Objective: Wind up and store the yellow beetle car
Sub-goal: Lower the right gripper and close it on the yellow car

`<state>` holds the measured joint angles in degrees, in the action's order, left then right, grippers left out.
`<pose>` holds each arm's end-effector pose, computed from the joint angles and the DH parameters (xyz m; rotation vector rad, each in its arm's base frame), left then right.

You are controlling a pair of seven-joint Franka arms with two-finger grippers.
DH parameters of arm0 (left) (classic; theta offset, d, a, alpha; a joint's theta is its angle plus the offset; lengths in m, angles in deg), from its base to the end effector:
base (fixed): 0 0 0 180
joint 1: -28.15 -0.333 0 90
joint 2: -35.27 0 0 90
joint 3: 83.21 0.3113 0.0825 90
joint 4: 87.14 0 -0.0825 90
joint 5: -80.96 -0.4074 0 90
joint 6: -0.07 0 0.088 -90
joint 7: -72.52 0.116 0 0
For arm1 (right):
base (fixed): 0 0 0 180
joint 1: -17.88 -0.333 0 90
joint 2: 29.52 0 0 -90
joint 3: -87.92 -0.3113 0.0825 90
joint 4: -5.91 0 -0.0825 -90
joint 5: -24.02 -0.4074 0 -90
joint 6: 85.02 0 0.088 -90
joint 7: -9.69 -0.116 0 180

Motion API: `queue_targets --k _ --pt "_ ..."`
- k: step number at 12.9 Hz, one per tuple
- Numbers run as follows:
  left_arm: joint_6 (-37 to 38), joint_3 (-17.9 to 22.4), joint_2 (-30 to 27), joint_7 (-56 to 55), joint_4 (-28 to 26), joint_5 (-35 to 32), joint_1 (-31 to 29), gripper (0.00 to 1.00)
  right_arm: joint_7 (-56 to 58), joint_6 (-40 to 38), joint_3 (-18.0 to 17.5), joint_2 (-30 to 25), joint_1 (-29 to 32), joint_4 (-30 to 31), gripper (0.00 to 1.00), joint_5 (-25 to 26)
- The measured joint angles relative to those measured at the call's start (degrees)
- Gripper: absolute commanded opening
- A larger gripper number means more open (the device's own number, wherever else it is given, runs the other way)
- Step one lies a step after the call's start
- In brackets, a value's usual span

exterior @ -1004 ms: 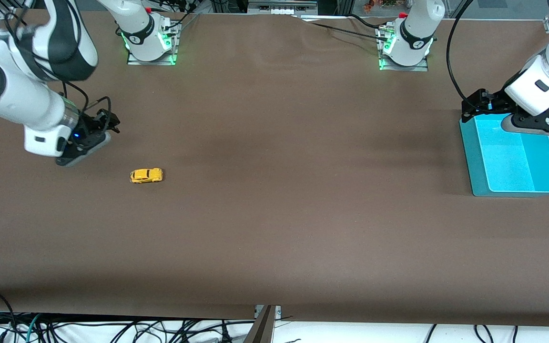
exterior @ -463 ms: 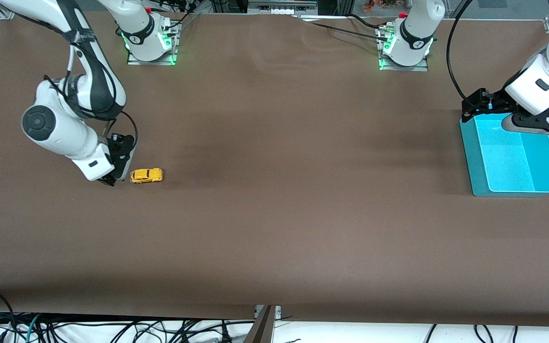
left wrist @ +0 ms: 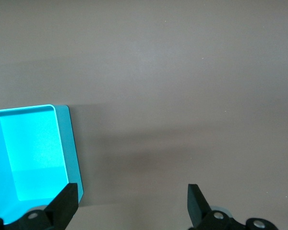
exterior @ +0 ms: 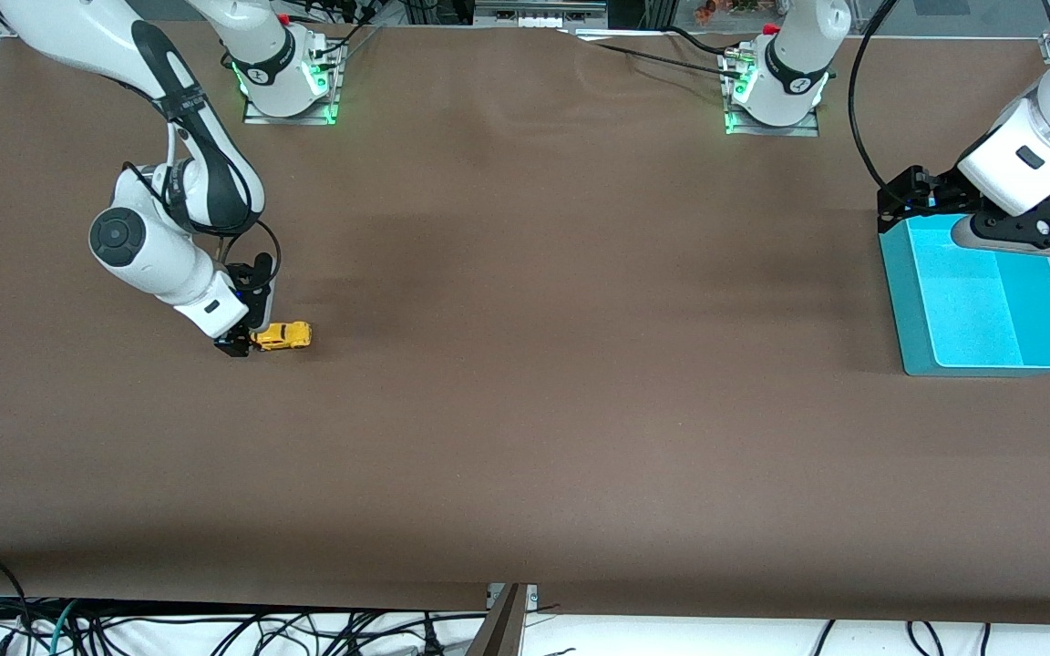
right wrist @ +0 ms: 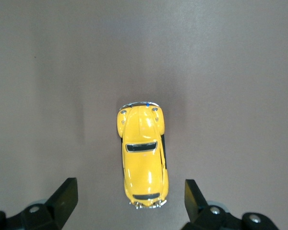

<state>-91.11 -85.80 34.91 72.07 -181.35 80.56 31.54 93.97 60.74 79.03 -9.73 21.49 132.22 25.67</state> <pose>0.5720 -0.0592 0.5798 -3.1272 0.1515 0.0722 0.5640 0.0546 0.1917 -2.1931 -2.2089 -0.0342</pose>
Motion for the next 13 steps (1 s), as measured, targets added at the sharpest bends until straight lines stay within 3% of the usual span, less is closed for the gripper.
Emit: queue_targets --k 2,11,13 --pt "0.0 0.0 0.04 0.0 0.0 0.0 0.0 1.0 1.09 1.98 0.0 1.05 0.0 0.29 0.93 0.0" --pt "0.15 0.01 0.06 0.0 0.0 0.0 -0.11 1.0 2.42 4.08 0.0 2.57 0.0 0.39 0.31 0.0" --pt "1.0 -0.1 0.06 0.0 0.02 0.0 -0.11 1.0 2.44 4.21 0.0 2.4 0.0 0.37 0.22 0.0"
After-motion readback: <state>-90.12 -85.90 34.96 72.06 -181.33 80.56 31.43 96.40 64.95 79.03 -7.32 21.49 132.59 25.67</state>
